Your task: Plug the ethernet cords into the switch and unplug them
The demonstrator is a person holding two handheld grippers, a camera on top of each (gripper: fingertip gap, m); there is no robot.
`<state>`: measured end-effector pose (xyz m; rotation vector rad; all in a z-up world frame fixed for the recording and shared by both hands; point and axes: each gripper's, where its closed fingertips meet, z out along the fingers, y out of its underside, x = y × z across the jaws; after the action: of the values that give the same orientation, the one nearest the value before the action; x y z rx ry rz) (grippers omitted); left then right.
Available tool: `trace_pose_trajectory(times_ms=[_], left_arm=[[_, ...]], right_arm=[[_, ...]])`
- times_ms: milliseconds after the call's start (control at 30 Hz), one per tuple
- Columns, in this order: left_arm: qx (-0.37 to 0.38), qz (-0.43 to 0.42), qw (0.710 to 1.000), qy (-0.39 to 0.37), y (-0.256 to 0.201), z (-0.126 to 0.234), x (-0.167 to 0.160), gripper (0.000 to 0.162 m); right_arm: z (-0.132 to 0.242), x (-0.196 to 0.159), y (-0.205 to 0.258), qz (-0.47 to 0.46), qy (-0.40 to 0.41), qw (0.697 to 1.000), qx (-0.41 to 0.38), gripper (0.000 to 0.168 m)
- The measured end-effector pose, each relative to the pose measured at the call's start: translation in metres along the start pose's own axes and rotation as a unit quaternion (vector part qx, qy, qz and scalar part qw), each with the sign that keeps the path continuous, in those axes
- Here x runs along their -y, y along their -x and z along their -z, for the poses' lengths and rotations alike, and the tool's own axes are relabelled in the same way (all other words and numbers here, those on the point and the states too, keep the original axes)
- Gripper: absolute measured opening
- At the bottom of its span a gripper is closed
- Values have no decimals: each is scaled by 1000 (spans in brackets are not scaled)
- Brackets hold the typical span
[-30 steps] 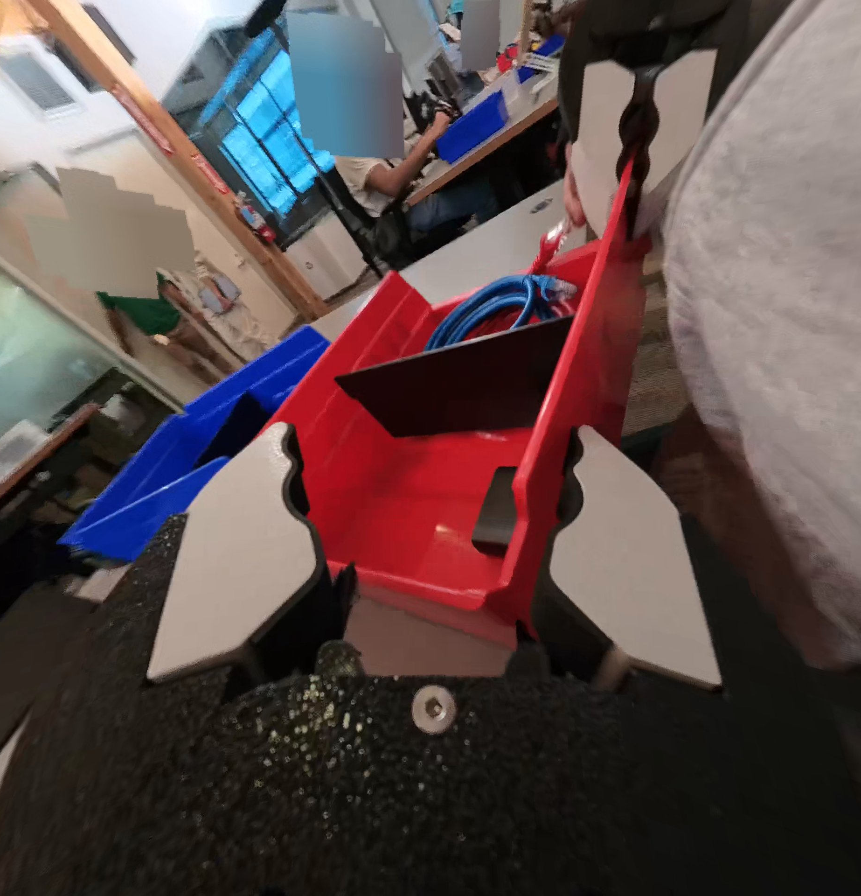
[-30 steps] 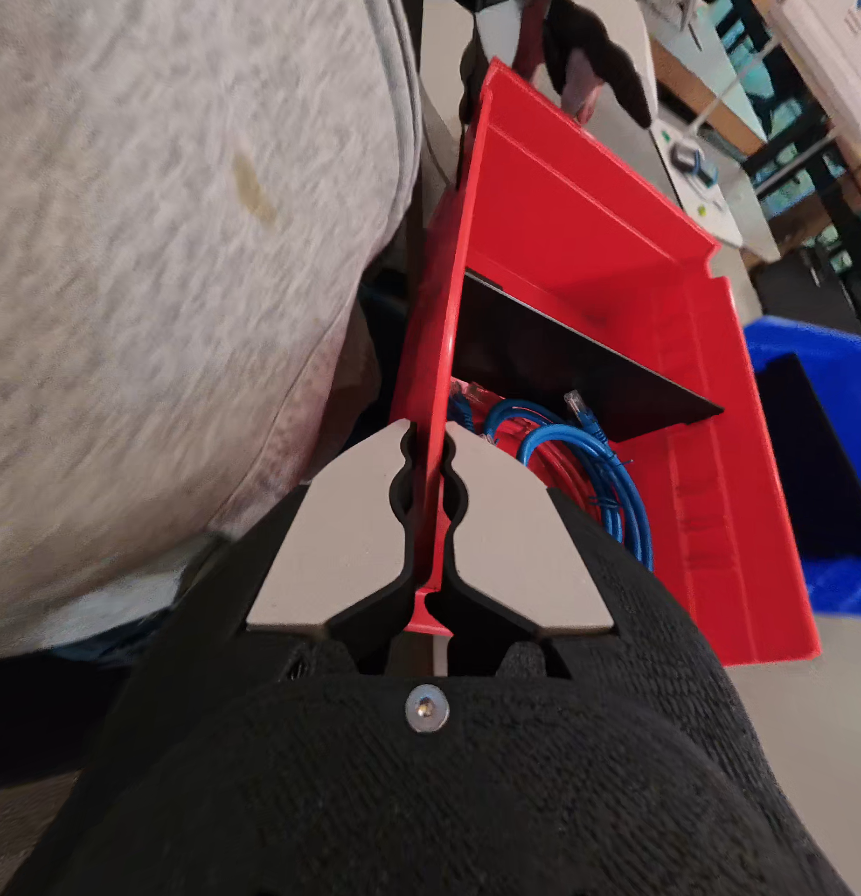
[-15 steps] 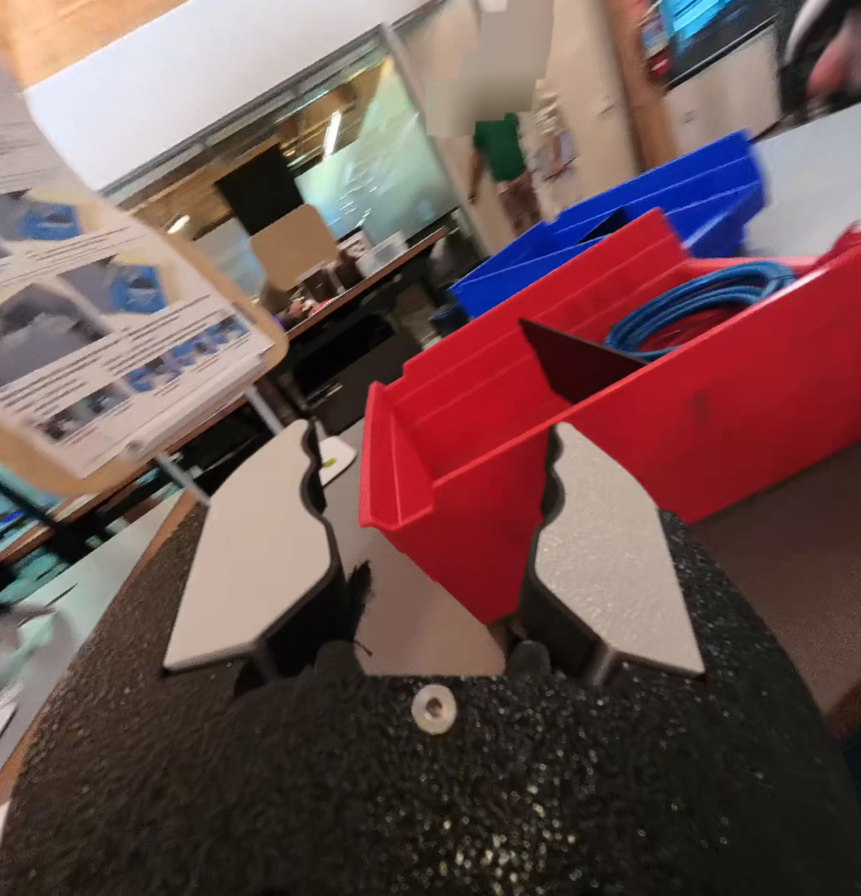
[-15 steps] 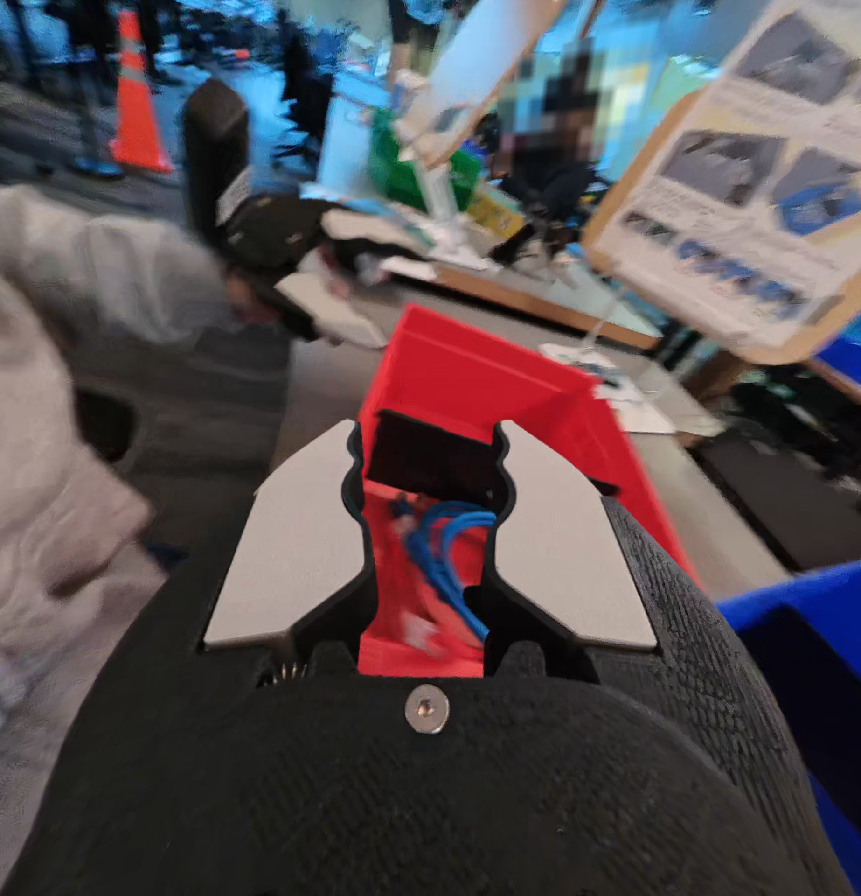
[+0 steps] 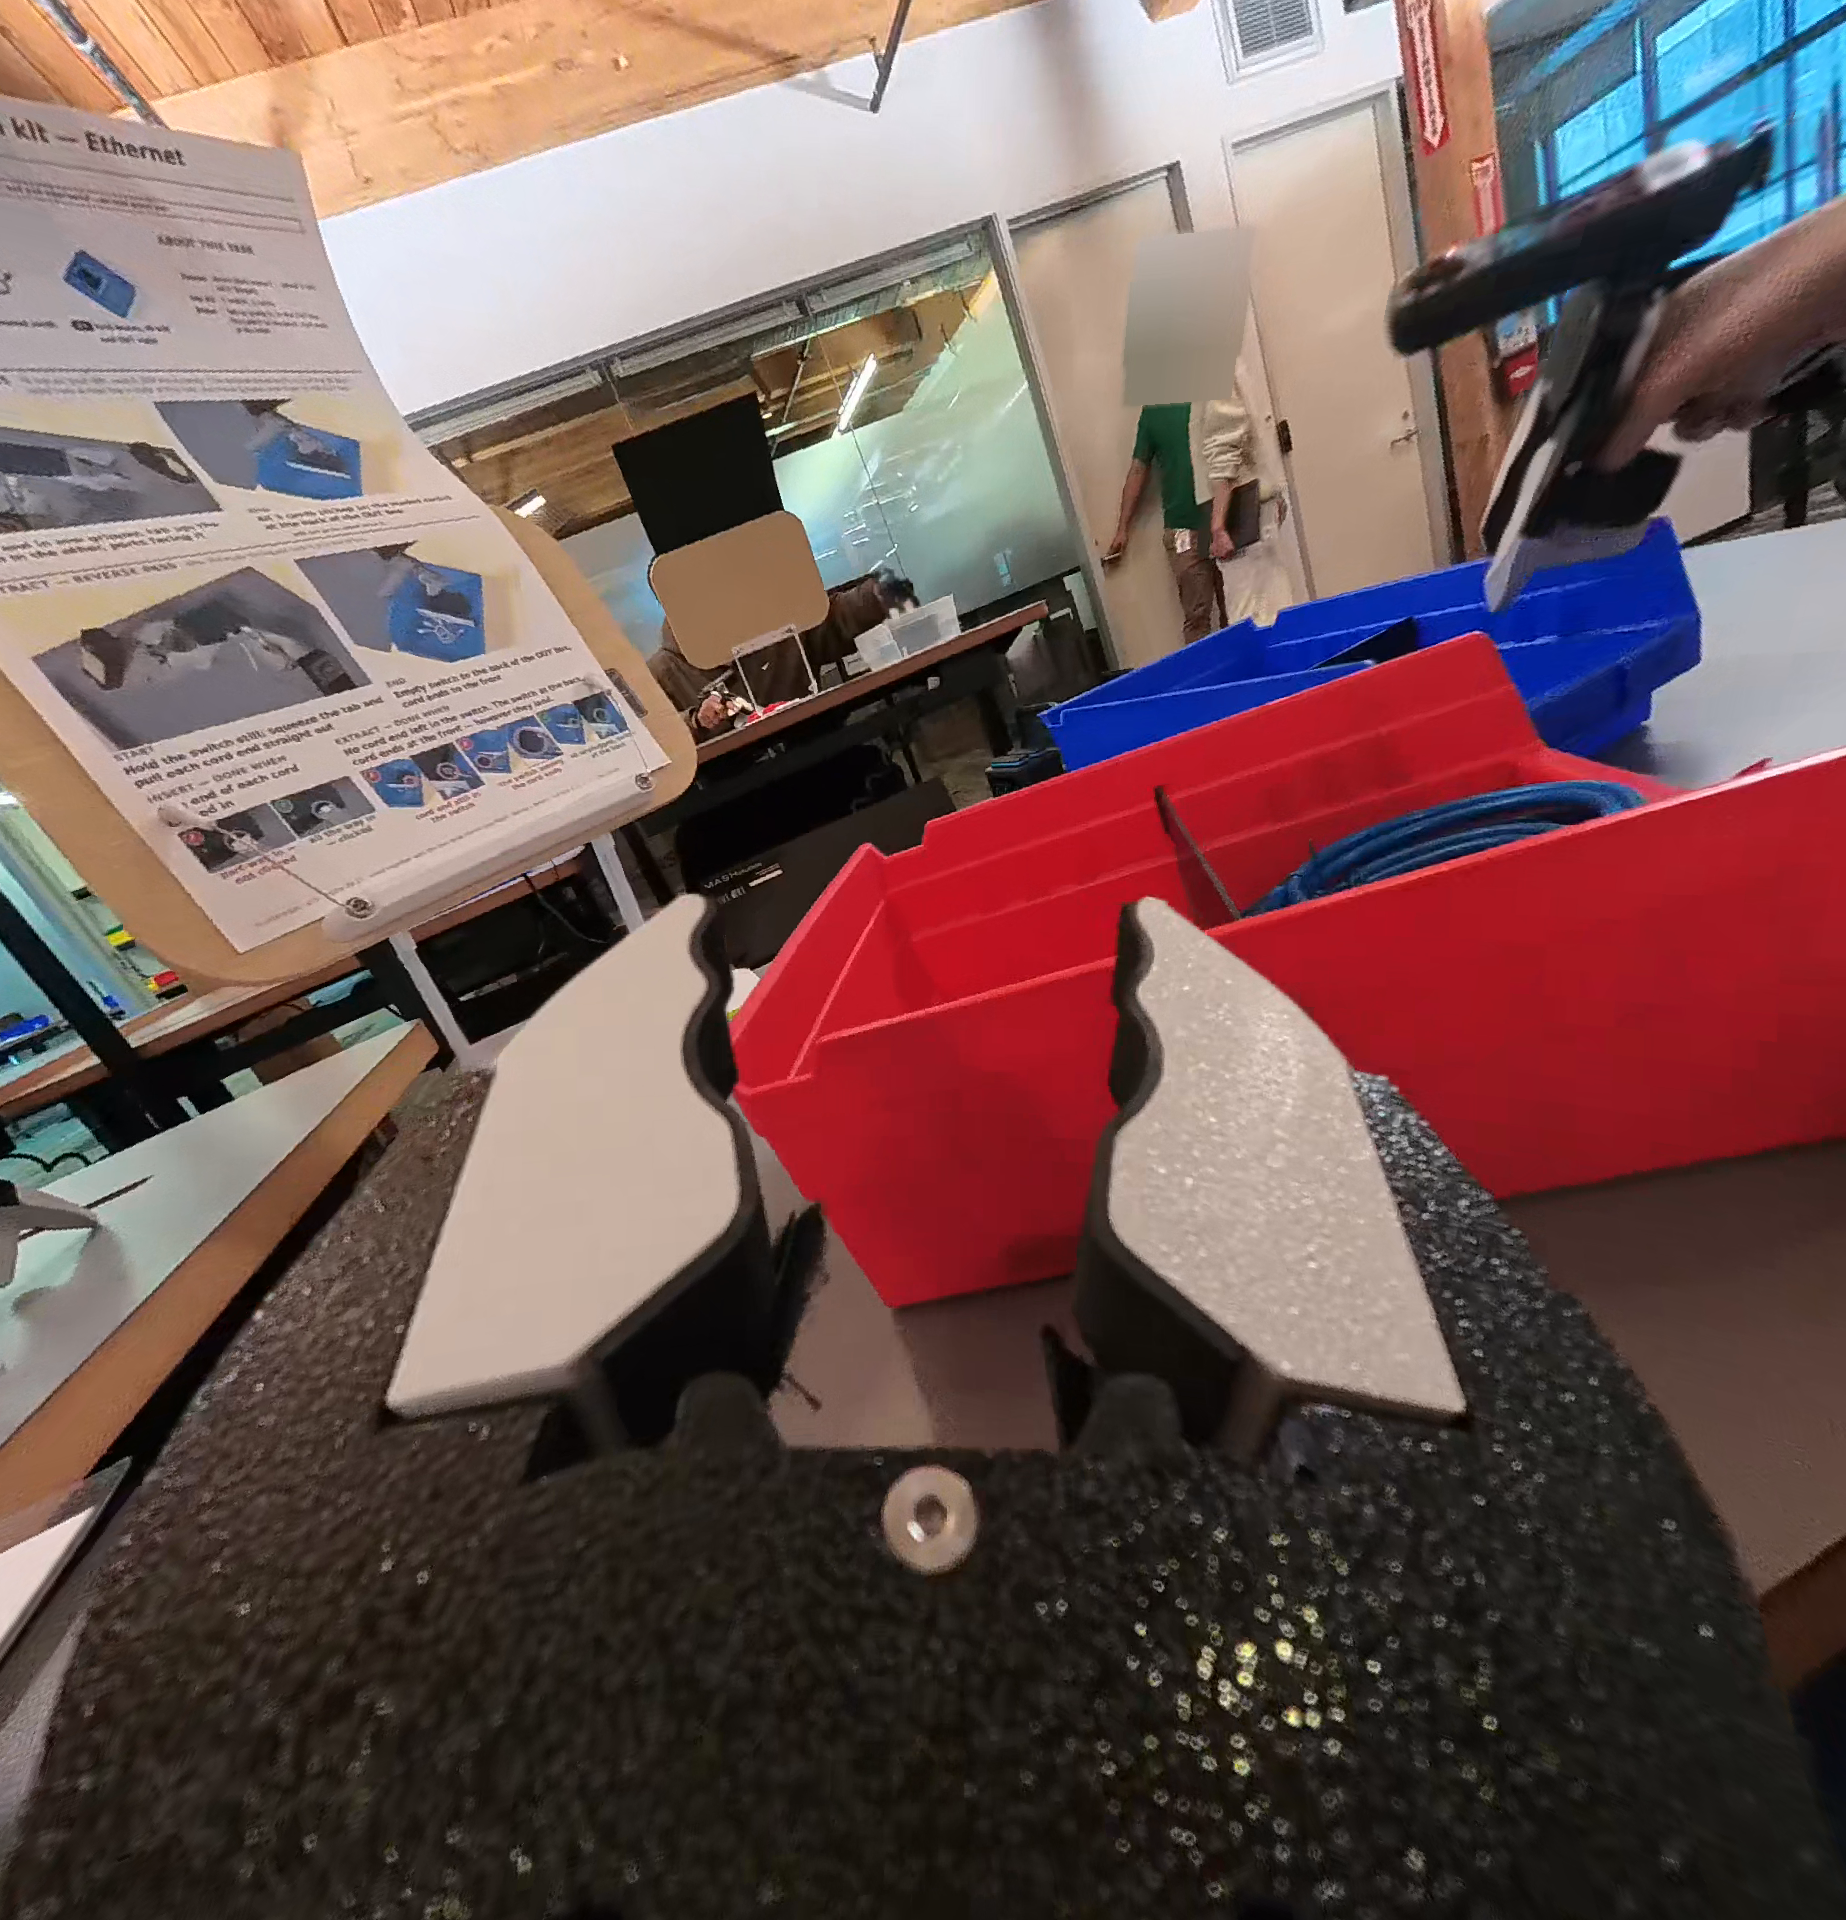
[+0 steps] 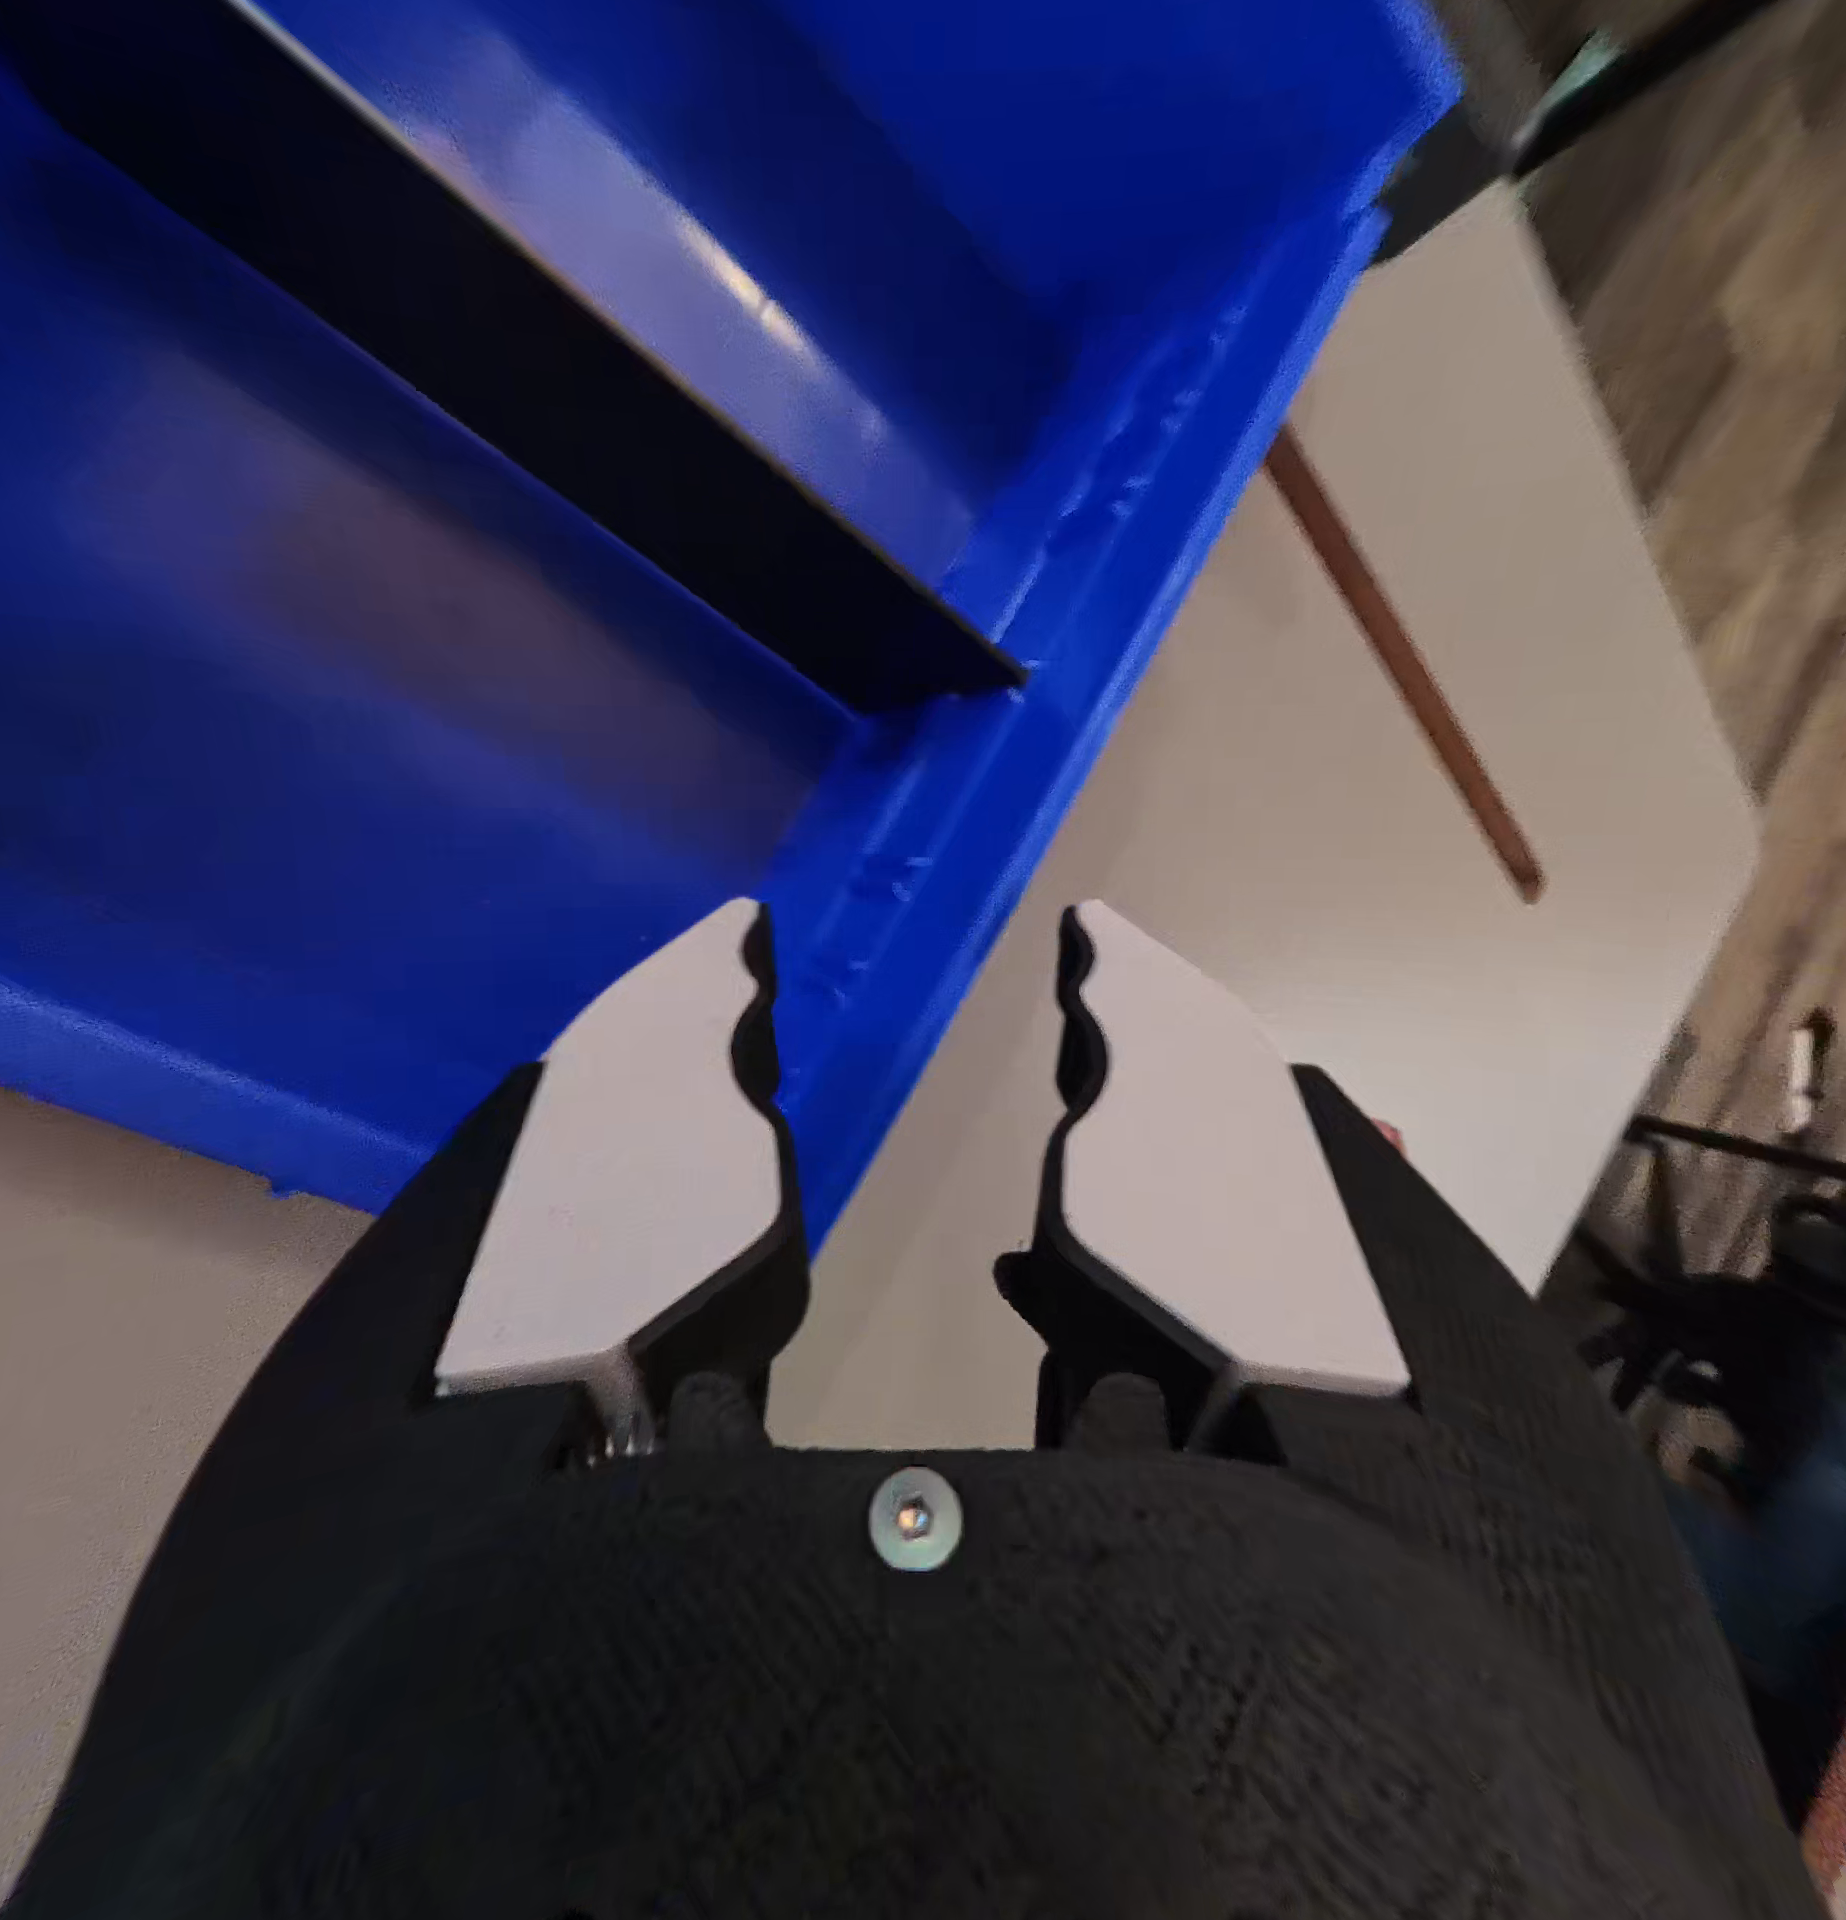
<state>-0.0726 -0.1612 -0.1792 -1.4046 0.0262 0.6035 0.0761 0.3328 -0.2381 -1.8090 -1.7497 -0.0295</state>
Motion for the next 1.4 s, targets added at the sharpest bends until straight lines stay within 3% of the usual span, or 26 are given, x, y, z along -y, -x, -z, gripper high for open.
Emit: trace_pose_trajectory(times_ms=[133, 300, 600, 633, 733, 767, 867, 967, 1067, 1167, 1233, 1300, 1400], left_arm=[[-11, -2, 1000, 3, -9, -2, 0, 70], [-24, -11, 1000, 9, -15, -6, -4, 69], [-38, -18, 998, 41, -21, -21, -17, 64], [-38, -18, 998, 57, -20, -22, -21, 59], [-24, -27, 996, 83, -13, -22, -28, 13], [-21, -26, 996, 88, -11, -21, -30, 5], [-35, -14, 989, 145, -10, -17, -46, 0], [-72, 15, 973, 218, -19, -14, -67, 0], [-93, 35, 961, 257, -26, -20, -79, 0], [-102, 9, 952, 288, -30, -34, -81, 0], [-101, -44, 946, 306, -28, -47, -80, 0], [-92, -114, 933, 328, -23, -62, -83, 0], [-102, -186, 914, 347, -26, -87, -88, 0]], right_arm=[[-10, -5, -21, -14, 31, 999, -32, 16], [-10, -39, -59, -61, 47, 996, -41, 13], [15, -179, -146, -194, 130, 963, -135, 14], [19, -192, -151, -201, 136, 960, -142, 14], [28, -216, -156, -209, 131, 959, -140, 15], [33, -218, -158, -202, 126, 960, -147, 16], [63, -191, -172, -151, 52, 966, -205, 27], [92, -126, -150, -95, -74, 973, -197, 29], [105, -58, -81, -31, -170, 979, -103, 29], [111, -3, 14, 39, -242, 969, 44, 29], [116, 19, 79, 108, -281, 943, 140, 31], [108, 29, 121, 150, -279, 933, 173, 34], [98, 43, 166, 116, -258, 922, 264, 43]])
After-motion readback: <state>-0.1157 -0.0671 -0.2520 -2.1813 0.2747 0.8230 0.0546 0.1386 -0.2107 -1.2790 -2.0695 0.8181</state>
